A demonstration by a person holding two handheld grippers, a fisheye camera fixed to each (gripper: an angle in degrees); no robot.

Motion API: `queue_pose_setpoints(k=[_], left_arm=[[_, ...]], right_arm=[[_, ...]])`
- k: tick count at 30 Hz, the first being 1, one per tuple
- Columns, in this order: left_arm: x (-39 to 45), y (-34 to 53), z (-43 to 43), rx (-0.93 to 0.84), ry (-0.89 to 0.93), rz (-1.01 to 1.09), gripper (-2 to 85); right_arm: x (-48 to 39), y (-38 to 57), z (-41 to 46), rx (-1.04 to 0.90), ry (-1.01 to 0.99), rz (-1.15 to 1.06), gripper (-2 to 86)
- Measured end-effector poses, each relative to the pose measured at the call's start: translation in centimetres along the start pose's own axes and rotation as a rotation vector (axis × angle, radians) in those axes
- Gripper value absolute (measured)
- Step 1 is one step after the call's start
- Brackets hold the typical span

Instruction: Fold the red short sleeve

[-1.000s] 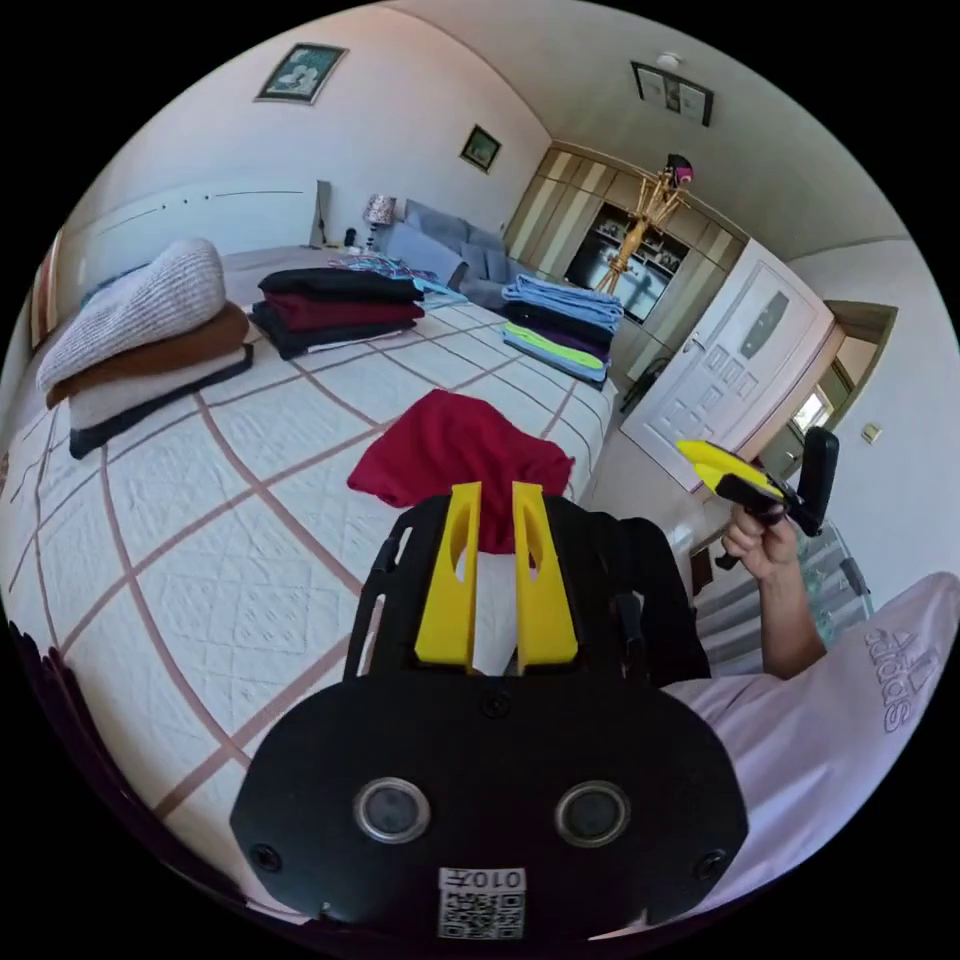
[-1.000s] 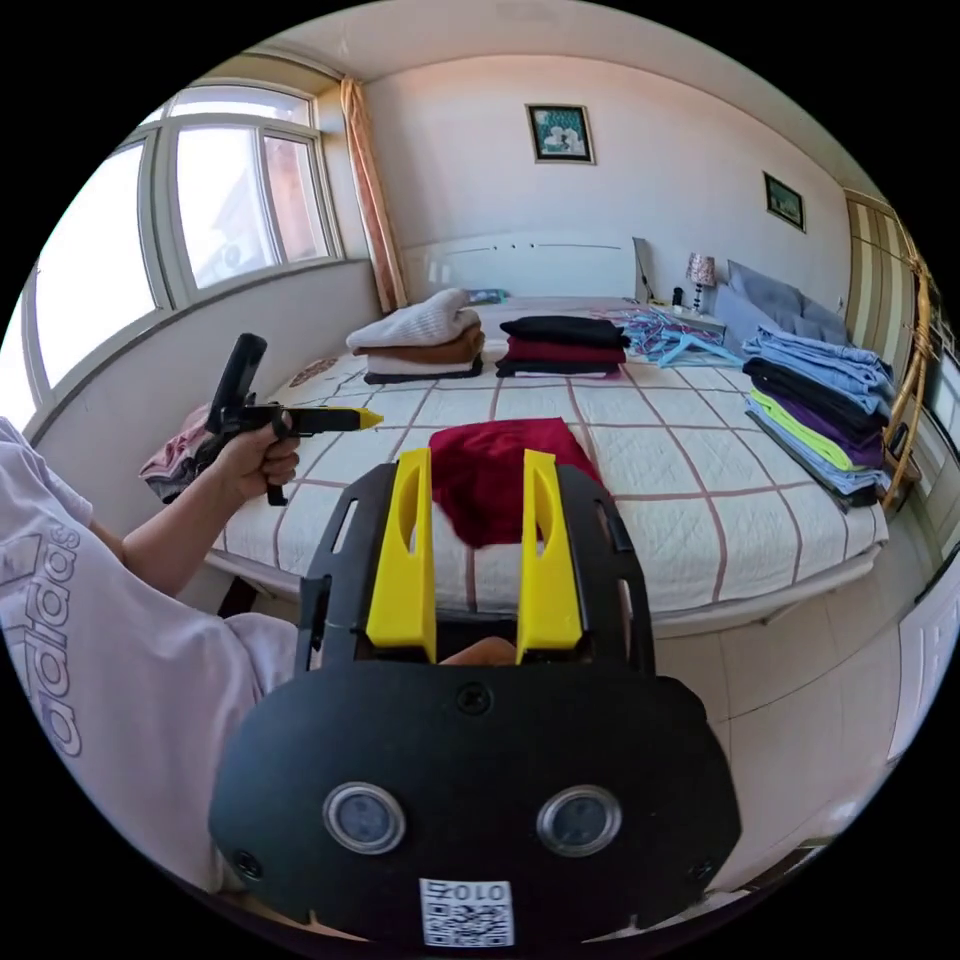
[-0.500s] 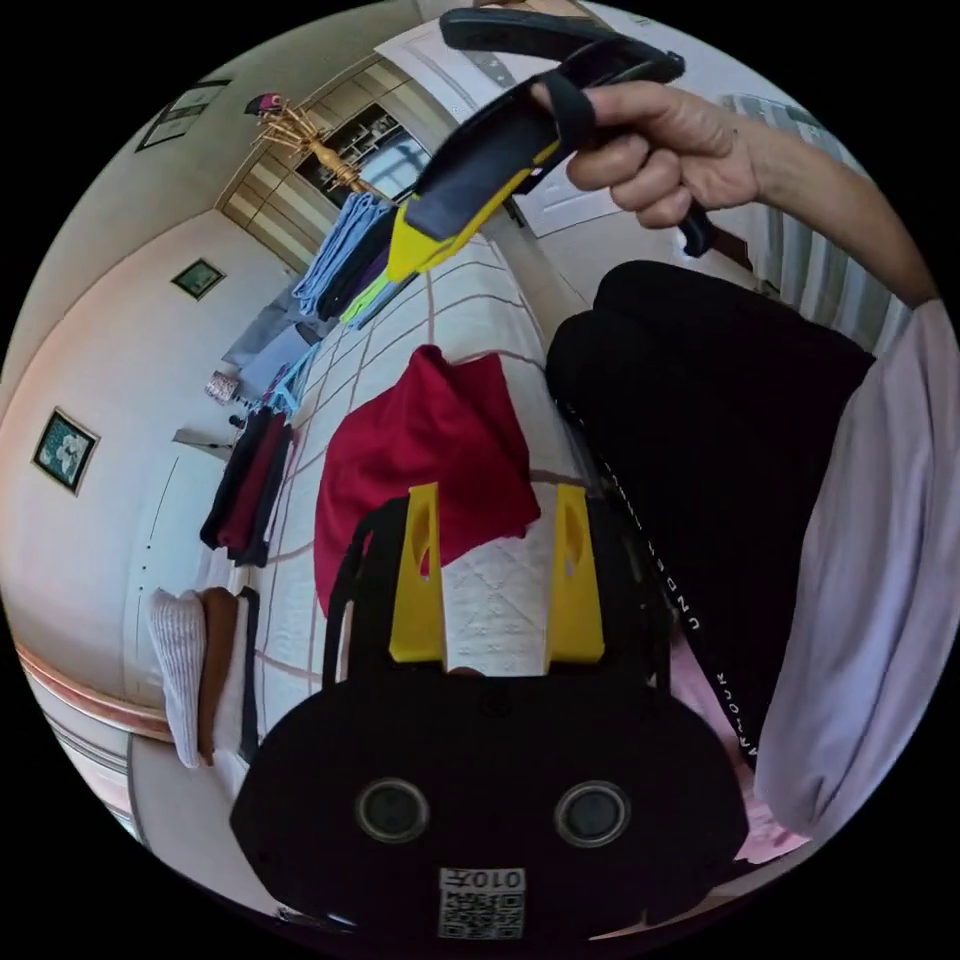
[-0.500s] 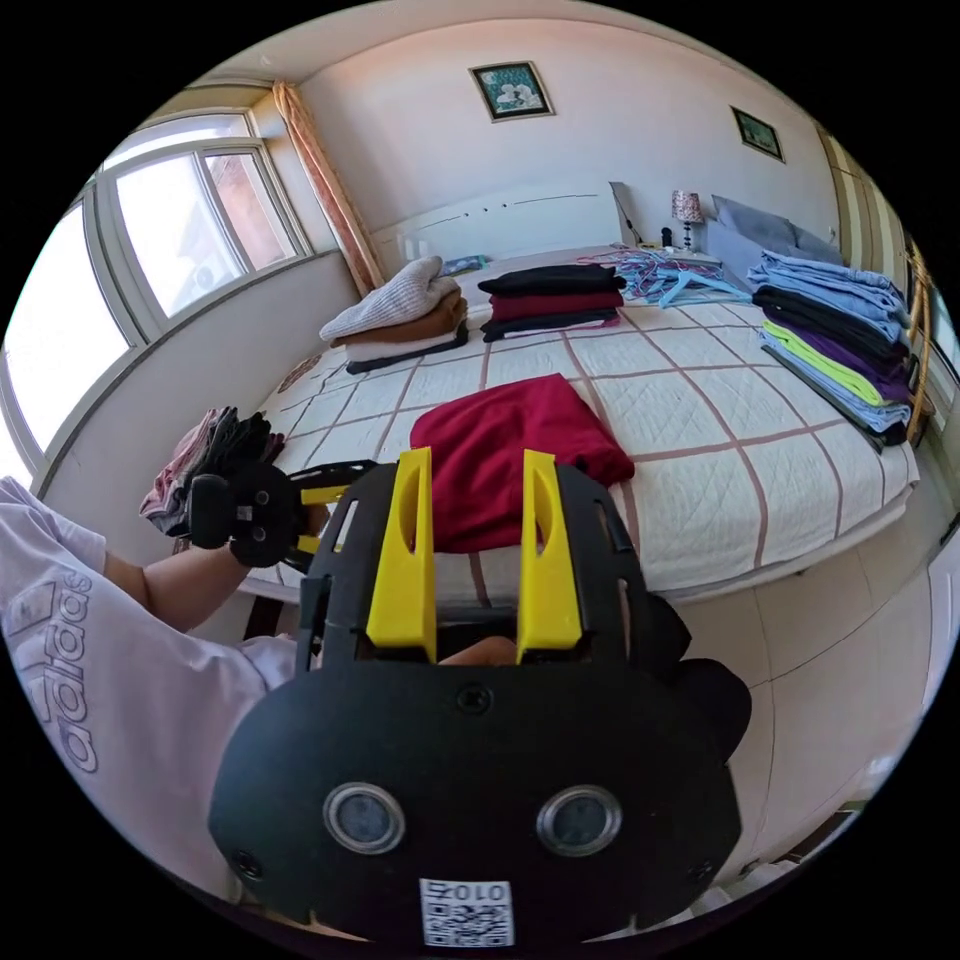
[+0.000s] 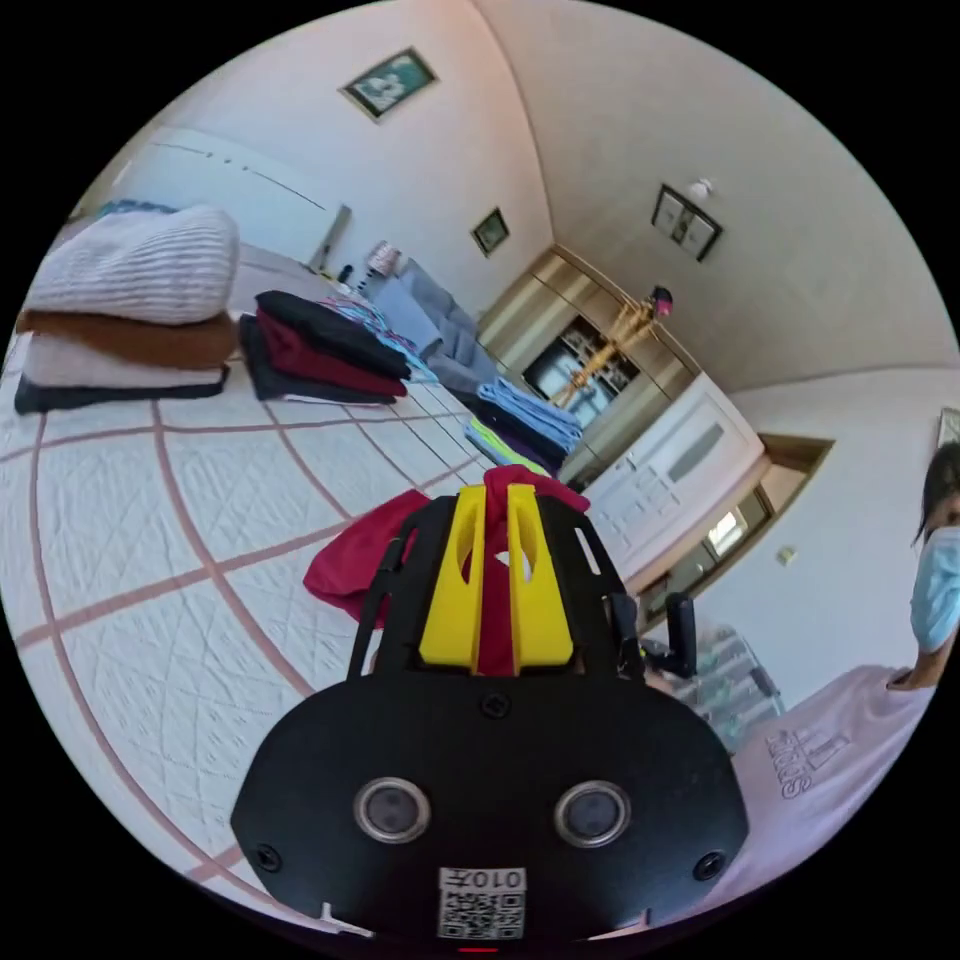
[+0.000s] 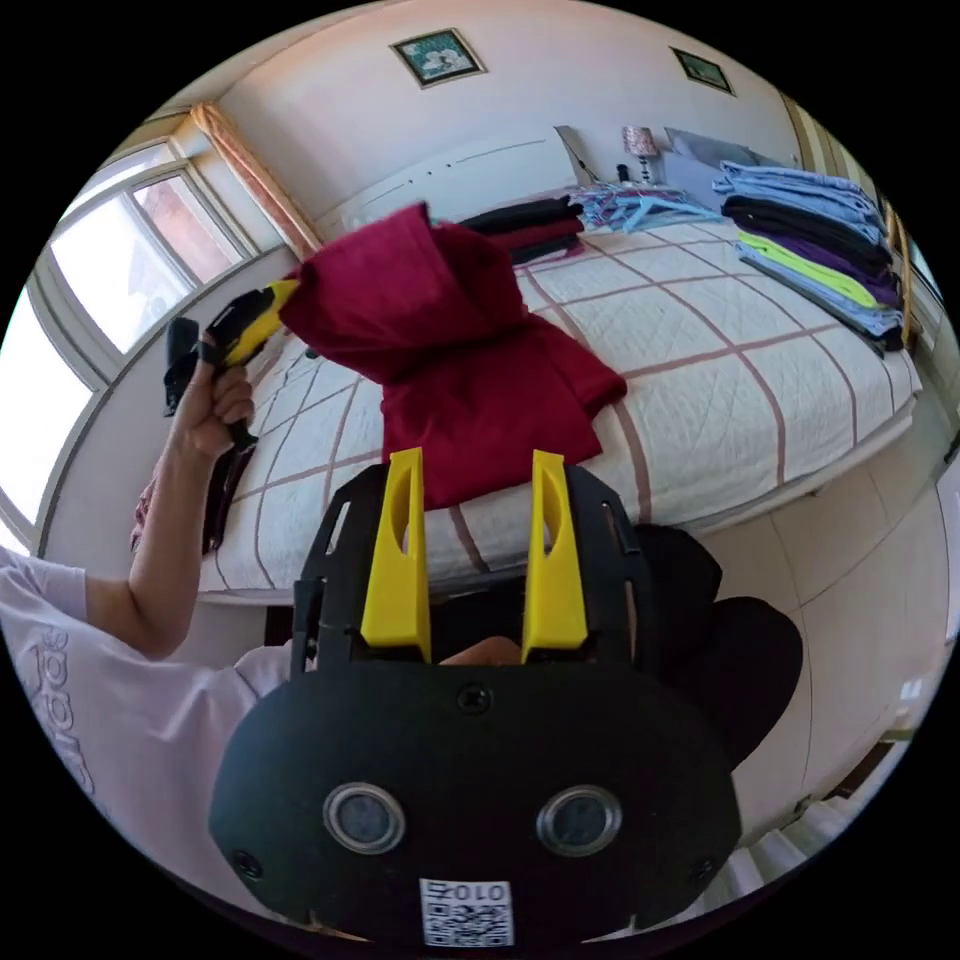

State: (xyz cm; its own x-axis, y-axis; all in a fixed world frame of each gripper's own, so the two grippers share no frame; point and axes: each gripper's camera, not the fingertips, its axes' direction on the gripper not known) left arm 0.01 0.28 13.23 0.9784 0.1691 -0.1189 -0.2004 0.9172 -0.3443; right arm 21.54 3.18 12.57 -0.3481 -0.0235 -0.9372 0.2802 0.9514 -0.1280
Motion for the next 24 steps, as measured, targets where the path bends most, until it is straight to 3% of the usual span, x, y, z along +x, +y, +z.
queue_pose_setpoints(k=[5,11,19,24], left_arm=[[-4.5,0.6,-1.7,0.038,-0.008,-0.091,3.4],[-8.6,-0.3,-3.3,0.074,0.007,-0.153,2.9],[-8.7,-3.7,-5.7,0.150,0.102,-0.122,2.7],[-8.8,-4.5,-11.8,0.345,-0.070,-0.215,2.8]], right_arm=[[-1.5,-3.1,2.2,0.045,0.298,-0.041,15.7],[-1.1,-8.8,4.9,-0.070,0.249,-0.078,13.4],[-4.8,-11.5,2.3,-0.030,0.337,-0.196,4.3],[-4.6,-18.6,-6.1,0.019,0.366,-0.298,4.0]])
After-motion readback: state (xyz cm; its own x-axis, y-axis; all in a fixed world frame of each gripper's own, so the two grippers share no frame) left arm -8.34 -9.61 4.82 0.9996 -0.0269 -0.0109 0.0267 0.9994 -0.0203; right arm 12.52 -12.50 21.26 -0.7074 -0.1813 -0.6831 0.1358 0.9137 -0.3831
